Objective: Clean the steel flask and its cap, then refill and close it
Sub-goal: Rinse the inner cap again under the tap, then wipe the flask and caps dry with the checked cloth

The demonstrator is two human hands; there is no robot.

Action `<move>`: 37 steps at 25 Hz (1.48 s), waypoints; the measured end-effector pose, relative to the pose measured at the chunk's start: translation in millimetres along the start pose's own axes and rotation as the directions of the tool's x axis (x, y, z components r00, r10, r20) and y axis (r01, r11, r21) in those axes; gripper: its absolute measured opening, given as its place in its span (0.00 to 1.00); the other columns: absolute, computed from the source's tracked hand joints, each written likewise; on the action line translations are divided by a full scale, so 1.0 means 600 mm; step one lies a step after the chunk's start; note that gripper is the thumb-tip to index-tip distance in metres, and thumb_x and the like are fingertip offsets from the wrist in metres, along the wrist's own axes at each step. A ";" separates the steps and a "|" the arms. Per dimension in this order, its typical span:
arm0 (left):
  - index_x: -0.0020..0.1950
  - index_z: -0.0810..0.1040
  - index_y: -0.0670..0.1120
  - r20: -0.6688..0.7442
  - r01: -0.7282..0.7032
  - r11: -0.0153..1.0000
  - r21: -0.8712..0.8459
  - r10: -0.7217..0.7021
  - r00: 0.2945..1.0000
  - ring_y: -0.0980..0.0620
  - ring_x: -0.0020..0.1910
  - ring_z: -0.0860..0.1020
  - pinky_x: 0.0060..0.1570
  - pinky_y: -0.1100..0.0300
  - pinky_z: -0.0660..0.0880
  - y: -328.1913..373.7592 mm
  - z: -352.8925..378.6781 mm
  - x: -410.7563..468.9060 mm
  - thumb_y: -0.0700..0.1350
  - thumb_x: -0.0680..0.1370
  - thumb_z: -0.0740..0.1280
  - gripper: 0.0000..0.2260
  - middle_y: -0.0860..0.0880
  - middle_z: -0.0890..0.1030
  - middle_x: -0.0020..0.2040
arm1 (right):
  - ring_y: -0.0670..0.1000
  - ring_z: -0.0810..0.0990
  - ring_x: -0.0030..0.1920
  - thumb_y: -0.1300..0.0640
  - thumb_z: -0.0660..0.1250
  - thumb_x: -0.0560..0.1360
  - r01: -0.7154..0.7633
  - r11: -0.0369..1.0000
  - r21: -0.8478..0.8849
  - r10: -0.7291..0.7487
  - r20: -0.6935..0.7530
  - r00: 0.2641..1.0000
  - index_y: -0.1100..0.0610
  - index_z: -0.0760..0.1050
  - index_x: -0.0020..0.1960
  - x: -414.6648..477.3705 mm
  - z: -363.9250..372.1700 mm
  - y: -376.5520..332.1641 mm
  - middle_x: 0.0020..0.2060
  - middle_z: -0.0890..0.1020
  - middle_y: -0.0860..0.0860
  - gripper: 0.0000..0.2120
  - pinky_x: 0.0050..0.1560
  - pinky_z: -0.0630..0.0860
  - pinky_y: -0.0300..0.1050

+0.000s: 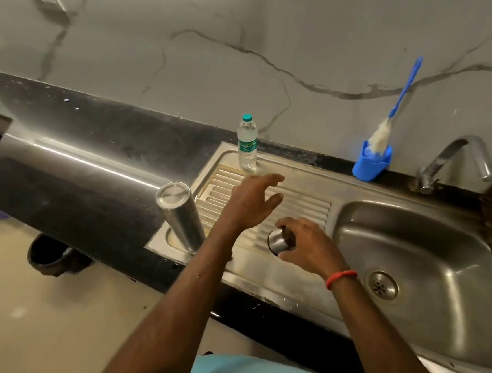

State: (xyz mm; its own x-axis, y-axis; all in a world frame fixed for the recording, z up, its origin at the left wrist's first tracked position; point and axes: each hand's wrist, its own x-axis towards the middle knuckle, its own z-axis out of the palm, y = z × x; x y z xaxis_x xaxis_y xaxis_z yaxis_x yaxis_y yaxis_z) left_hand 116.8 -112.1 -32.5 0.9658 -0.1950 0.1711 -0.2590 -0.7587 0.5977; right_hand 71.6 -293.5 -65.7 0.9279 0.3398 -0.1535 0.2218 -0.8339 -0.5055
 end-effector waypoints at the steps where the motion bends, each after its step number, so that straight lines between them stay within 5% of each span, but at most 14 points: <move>1: 0.68 0.78 0.51 -0.006 -0.011 1.000 -0.027 0.011 1.000 0.51 0.64 0.77 0.62 0.44 0.75 -0.008 -0.008 -0.002 0.51 0.80 0.69 0.17 0.51 0.82 0.64 | 0.51 0.74 0.60 0.54 0.75 0.67 0.026 0.997 -0.066 -0.026 0.011 1.000 0.40 0.69 0.66 0.000 0.016 -0.010 0.59 0.76 0.46 0.30 0.56 0.78 0.52; 4: 0.64 0.81 0.48 -0.001 -0.032 0.997 -0.071 0.032 0.999 0.51 0.59 0.79 0.58 0.50 0.77 -0.024 -0.030 -0.001 0.50 0.80 0.70 0.14 0.49 0.82 0.64 | 0.50 0.71 0.62 0.58 0.71 0.69 0.085 0.977 -0.194 -0.073 0.068 0.995 0.40 0.68 0.67 0.002 0.061 -0.034 0.61 0.74 0.44 0.30 0.51 0.77 0.49; 10: 0.62 0.82 0.51 0.020 -0.049 0.997 -0.058 0.050 0.999 0.51 0.62 0.78 0.59 0.44 0.76 -0.063 -0.031 -0.009 0.56 0.79 0.68 0.15 0.52 0.83 0.62 | 0.52 0.70 0.64 0.62 0.67 0.69 0.025 0.977 -0.213 -0.002 0.109 0.994 0.44 0.70 0.67 0.009 0.123 -0.045 0.60 0.75 0.46 0.28 0.52 0.78 0.50; 20: 0.64 0.81 0.51 0.093 -0.125 0.992 -0.006 0.125 0.988 0.50 0.65 0.76 0.63 0.45 0.74 -0.066 -0.019 -0.021 0.55 0.80 0.68 0.15 0.52 0.82 0.64 | 0.53 0.67 0.68 0.56 0.71 0.72 -0.018 0.979 -0.204 0.036 0.084 0.996 0.44 0.65 0.73 0.001 0.124 -0.054 0.68 0.72 0.47 0.32 0.57 0.76 0.50; 27: 0.67 0.79 0.50 0.166 -0.241 0.968 -0.068 0.249 0.954 0.51 0.66 0.77 0.67 0.51 0.73 0.008 0.019 -0.006 0.53 0.81 0.69 0.16 0.51 0.81 0.66 | 0.50 0.67 0.69 0.44 0.68 0.77 -0.128 0.981 -0.147 0.105 -0.156 0.982 0.44 0.70 0.70 -0.049 0.021 0.000 0.67 0.73 0.46 0.23 0.64 0.73 0.50; 31: 0.63 0.82 0.48 0.173 -0.333 0.934 -0.132 0.352 0.920 0.52 0.60 0.80 0.61 0.58 0.76 0.073 0.060 0.009 0.48 0.77 0.74 0.15 0.49 0.83 0.62 | 0.50 0.77 0.62 0.51 0.73 0.75 -0.185 0.982 -0.029 0.164 -0.342 0.926 0.48 0.78 0.63 -0.091 -0.036 0.050 0.60 0.80 0.49 0.17 0.62 0.76 0.47; 37: 0.51 0.85 0.46 0.188 -0.358 0.915 -0.186 0.391 0.901 0.53 0.45 0.81 0.50 0.51 0.82 0.189 0.118 0.038 0.42 0.74 0.76 0.06 0.49 0.84 0.48 | 0.53 0.83 0.44 0.61 0.73 0.73 -0.173 0.985 0.006 0.146 -0.568 0.810 0.55 0.84 0.50 -0.158 -0.140 0.133 0.43 0.85 0.52 0.06 0.48 0.80 0.51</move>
State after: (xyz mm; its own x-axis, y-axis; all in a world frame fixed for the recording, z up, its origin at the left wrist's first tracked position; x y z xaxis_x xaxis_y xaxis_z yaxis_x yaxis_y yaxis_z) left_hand 110.5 -246.6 -16.1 0.7716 -0.5887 0.2409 -0.5854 -0.5090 0.6311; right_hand 26.7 -428.8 -20.0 0.9543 -0.0930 0.2840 0.0561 -0.8777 -0.4759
